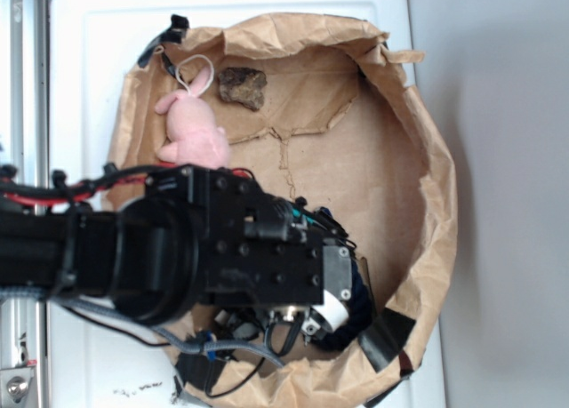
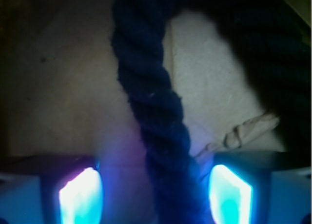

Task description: Grab the blue rope.

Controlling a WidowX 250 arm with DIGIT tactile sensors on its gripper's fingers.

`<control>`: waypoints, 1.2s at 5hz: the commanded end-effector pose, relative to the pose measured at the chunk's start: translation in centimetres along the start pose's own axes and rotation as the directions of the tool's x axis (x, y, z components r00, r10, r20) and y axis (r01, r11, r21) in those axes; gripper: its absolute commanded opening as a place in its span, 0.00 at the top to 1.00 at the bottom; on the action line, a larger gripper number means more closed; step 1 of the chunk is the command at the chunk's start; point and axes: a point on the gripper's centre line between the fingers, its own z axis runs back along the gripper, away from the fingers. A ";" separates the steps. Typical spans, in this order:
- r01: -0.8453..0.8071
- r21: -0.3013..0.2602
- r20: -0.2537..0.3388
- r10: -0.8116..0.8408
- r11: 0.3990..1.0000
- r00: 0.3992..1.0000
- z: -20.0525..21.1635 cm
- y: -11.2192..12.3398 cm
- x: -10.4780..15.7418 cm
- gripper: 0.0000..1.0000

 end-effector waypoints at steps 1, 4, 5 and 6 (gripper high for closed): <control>0.050 -0.006 0.011 -0.050 0.999 0.999 0.7 -1.9 -0.2 1.00; -0.019 0.077 0.155 0.006 0.997 0.988 12.1 0.4 0.2 1.00; -0.025 0.059 0.175 0.015 0.998 0.984 13.5 1.4 0.5 1.00; -0.038 0.058 0.189 0.026 0.998 0.982 14.2 1.4 0.6 1.00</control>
